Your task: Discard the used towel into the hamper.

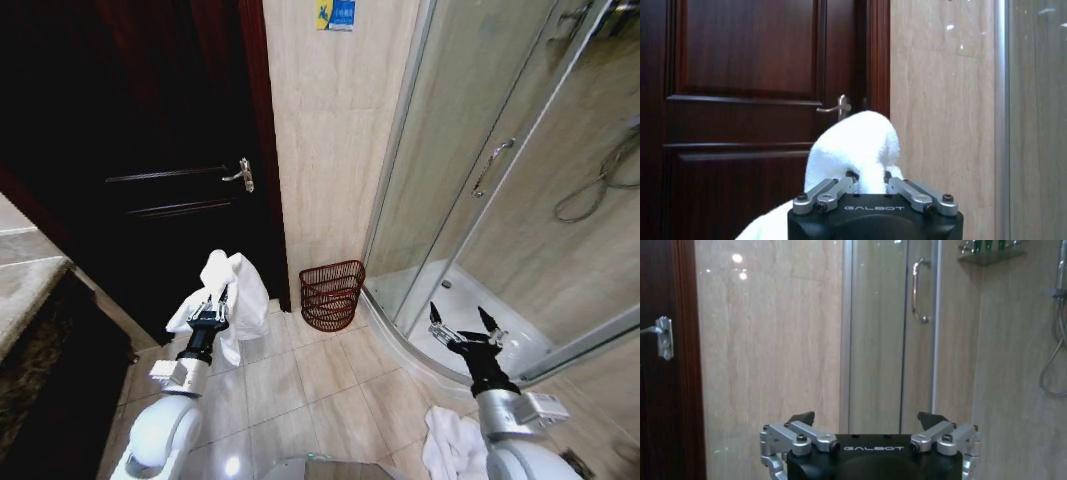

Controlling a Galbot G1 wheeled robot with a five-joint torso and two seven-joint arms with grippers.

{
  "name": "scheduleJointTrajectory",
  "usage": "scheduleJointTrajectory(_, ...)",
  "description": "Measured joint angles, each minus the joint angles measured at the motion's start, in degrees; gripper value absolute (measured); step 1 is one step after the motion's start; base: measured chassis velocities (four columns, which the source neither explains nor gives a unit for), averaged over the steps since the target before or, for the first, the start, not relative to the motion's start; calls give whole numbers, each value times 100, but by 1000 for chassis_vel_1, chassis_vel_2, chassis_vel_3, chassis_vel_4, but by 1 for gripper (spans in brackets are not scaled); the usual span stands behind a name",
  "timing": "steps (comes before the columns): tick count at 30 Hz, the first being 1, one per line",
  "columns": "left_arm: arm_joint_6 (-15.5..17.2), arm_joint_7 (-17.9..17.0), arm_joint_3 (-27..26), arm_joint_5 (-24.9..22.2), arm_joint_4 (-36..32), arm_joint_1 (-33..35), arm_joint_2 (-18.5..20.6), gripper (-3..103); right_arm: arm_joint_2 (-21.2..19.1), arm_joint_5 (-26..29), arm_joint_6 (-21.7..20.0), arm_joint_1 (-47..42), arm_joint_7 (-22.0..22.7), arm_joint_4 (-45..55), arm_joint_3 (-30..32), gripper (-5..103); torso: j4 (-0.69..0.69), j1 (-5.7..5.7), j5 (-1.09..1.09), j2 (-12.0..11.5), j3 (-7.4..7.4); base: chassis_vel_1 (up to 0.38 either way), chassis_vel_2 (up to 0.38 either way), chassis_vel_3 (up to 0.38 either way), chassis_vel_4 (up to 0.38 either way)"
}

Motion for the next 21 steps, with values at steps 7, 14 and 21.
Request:
scheduleJointTrajectory(7, -87, 64, 54, 41, 167, -9, -57, 13, 6, -17, 6, 8, -16, -63, 2, 100, 0, -80, 0, -174, -94, 0, 0, 0, 0)
scheduleJointTrajectory(14, -108, 92, 75, 56, 224, -45, -46, 13, 31, -18, 75, -16, -15, -123, 23, 100, 0, -161, 0, -357, -195, 0, 0, 0, 0)
scheduleJointTrajectory(21, -143, 119, 71, 58, 241, -26, -48, 13, 7, -38, 86, -55, -14, -157, 37, 100, 0, -240, 0, -540, -301, 0, 0, 0, 0)
